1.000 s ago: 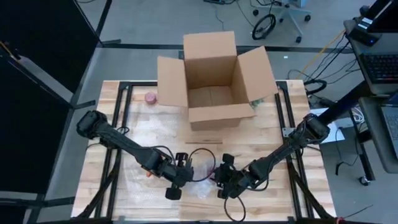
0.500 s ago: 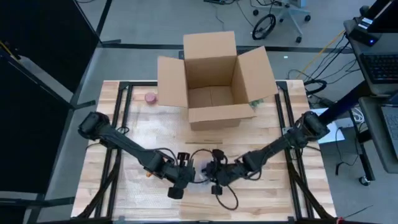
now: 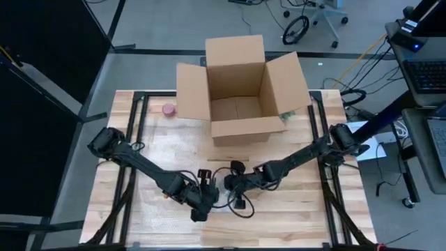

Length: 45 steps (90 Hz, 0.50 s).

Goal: Wrap mug
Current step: Wrap the pink cup with the bubble wrap

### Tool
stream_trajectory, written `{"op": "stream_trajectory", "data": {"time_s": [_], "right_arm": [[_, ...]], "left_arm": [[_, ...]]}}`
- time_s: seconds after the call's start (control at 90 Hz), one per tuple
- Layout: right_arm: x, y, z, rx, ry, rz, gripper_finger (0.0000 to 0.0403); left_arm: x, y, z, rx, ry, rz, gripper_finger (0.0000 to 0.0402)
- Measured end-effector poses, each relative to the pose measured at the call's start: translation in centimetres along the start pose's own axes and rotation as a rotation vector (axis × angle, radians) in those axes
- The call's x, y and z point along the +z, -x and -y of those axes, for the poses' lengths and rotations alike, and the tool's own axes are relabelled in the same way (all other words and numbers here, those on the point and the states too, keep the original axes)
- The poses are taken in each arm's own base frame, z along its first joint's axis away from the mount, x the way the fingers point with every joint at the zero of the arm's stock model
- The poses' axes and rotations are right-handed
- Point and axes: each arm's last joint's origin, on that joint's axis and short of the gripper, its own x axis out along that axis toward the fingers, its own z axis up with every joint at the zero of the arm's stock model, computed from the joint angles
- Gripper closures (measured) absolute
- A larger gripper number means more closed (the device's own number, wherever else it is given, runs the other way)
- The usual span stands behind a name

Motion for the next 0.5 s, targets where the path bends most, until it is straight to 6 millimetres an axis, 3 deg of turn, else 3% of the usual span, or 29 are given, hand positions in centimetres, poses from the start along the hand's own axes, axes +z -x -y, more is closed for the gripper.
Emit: {"op": "stream_trajectory", "data": {"time_s": [0.178, 0.344, 0.5], "right_arm": [[0.6, -0.4, -1.0, 0.019, 0.050, 0.011, 0.0397], [0.7, -0.6, -0.9, 0.010, 0.063, 0.008, 0.0397], [0.7, -0.6, -0.9, 0.008, 0.064, 0.009, 0.0397]], "left_arm": [[-0.3, -0.3, 0.6, -0.035, 0.056, -0.028, 0.0398], [0.1, 1.2, 0.6, -0.066, 0.125, -0.063, 0.0396], [0.1, 1.8, 0.5, -0.094, 0.134, -0.123, 0.0368]]}}
